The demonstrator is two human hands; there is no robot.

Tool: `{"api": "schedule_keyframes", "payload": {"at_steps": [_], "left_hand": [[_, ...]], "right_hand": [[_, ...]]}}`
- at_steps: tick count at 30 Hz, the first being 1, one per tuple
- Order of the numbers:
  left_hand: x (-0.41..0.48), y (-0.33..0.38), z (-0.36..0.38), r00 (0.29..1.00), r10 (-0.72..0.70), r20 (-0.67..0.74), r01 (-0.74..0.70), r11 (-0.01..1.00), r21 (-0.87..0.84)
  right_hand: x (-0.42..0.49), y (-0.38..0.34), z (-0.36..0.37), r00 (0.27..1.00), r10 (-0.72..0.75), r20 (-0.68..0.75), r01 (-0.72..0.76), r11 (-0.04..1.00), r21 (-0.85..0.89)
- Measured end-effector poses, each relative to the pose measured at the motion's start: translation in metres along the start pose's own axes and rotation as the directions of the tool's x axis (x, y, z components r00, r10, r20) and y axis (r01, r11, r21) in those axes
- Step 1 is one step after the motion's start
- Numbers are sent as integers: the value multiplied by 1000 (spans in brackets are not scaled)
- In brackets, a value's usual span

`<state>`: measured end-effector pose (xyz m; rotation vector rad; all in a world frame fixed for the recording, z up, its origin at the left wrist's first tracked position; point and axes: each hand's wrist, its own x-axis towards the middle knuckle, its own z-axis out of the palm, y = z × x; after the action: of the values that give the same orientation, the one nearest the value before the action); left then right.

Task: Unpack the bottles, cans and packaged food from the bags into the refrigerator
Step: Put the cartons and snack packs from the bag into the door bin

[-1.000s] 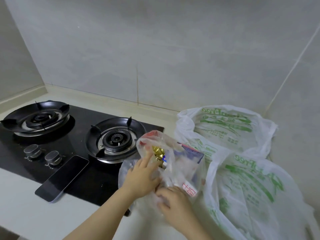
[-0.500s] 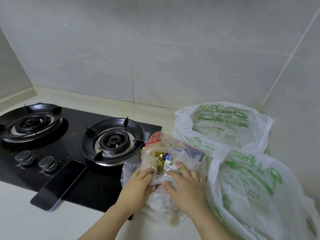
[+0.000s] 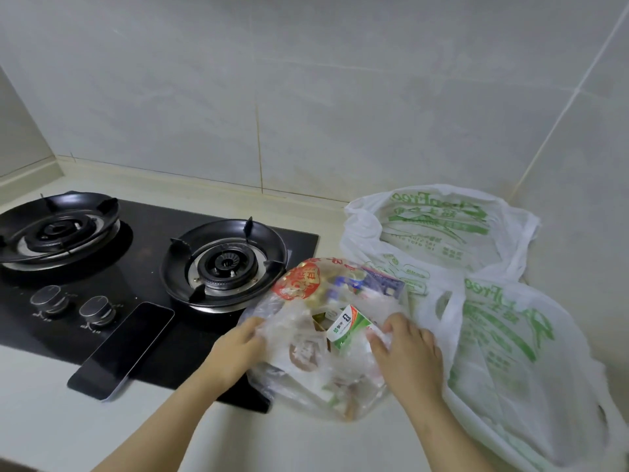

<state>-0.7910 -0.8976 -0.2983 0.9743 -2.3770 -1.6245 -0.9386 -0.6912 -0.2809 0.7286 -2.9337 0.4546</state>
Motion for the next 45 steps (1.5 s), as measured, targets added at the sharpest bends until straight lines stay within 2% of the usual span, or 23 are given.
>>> {"api": "schedule_keyframes", "payload": {"at_steps": [1, 3, 5, 7, 9, 11, 14, 16, 18, 20, 22, 24, 25, 27, 28, 29, 31, 34, 36, 38, 40, 42, 45], "left_hand": [[-2, 5, 2, 999, -19, 50, 26, 989, -144], [-4, 11, 9, 994, -37, 102, 56, 980, -189], [-6, 13, 18, 996, 8, 94, -18, 994, 107], [-7, 7, 31, 989, 92, 112, -132, 887, 443], [-10, -3, 36, 973, 189, 133, -231, 805, 546], [-9, -20, 34, 943, 305, 131, -329, 811, 483], [-6, -36, 29, 905, 416, 90, -426, 889, 169], [-10, -35, 24, 924, 361, 125, -364, 931, 3], [-12, -33, 18, 946, 278, 169, -280, 960, -14], [-14, -34, 13, 946, 265, 188, -283, 956, 78], [-15, -36, 9, 934, 271, 232, -341, 868, 361], [-18, -39, 11, 884, 379, 273, -466, 685, 559], [-19, -41, 12, 854, 456, 250, -510, 642, 572], [-19, -43, 15, 838, 515, 179, -524, 669, 528], [-17, -43, 15, 857, 497, 135, -492, 716, 495], [-17, -40, 15, 885, 457, 84, -439, 762, 477], [-16, -35, 15, 895, 446, 3, -381, 764, 521], [-12, -26, 17, 845, 522, -113, -268, 598, 755], [-10, -20, 19, 843, 507, -178, -154, 545, 824], [-8, -12, 22, 886, 397, -241, -42, 586, 809], [-4, -7, 24, 916, 256, -310, 39, 711, 702], [0, -3, 24, 955, 44, -293, 106, 872, 477], [5, 7, 17, 953, -41, -301, 78, 991, 113]], "right_hand": [[0, -3, 2, 998, -37, -50, 34, 998, -59], [-5, -9, 10, 981, -138, -135, 131, 989, -64], [-16, -12, 20, 936, -319, -148, 315, 948, -52], [-29, -11, 30, 875, -453, -168, 453, 890, -41], [-40, -3, 42, 839, -511, -187, 515, 857, -27], [-50, 7, 51, 797, -542, -267, 566, 824, 17], [-58, 21, 54, 776, -528, -344, 566, 824, 12], [-59, 25, 49, 793, -484, -372, 514, 858, -20], [-57, 27, 44, 845, -389, -368, 416, 909, -6], [-54, 30, 39, 921, -249, -300, 278, 959, 59], [-50, 36, 34, 994, -32, -109, 42, 995, 96], [-47, 47, 32, 972, 216, 87, -226, 966, 127], [-46, 54, 32, 959, 265, 101, -279, 946, 165], [-44, 61, 27, 937, 334, 100, -347, 916, 202], [-43, 61, 26, 931, 353, 88, -364, 912, 189], [-42, 59, 25, 936, 349, 42, -351, 918, 182], [-44, 47, 23, 949, 279, -144, -251, 950, 187], [-45, 24, 14, 875, -10, -484, 79, 989, 123], [-39, 14, 12, 867, -86, -492, 230, 943, 241], [-37, 6, 12, 944, -91, -318, 224, 883, 412], [-34, 2, 13, 990, -75, -119, 124, 867, 482], [-28, 3, 13, 999, -19, -29, 30, 907, 421], [-18, 8, 11, 996, 22, 81, -48, 943, 330]]}}
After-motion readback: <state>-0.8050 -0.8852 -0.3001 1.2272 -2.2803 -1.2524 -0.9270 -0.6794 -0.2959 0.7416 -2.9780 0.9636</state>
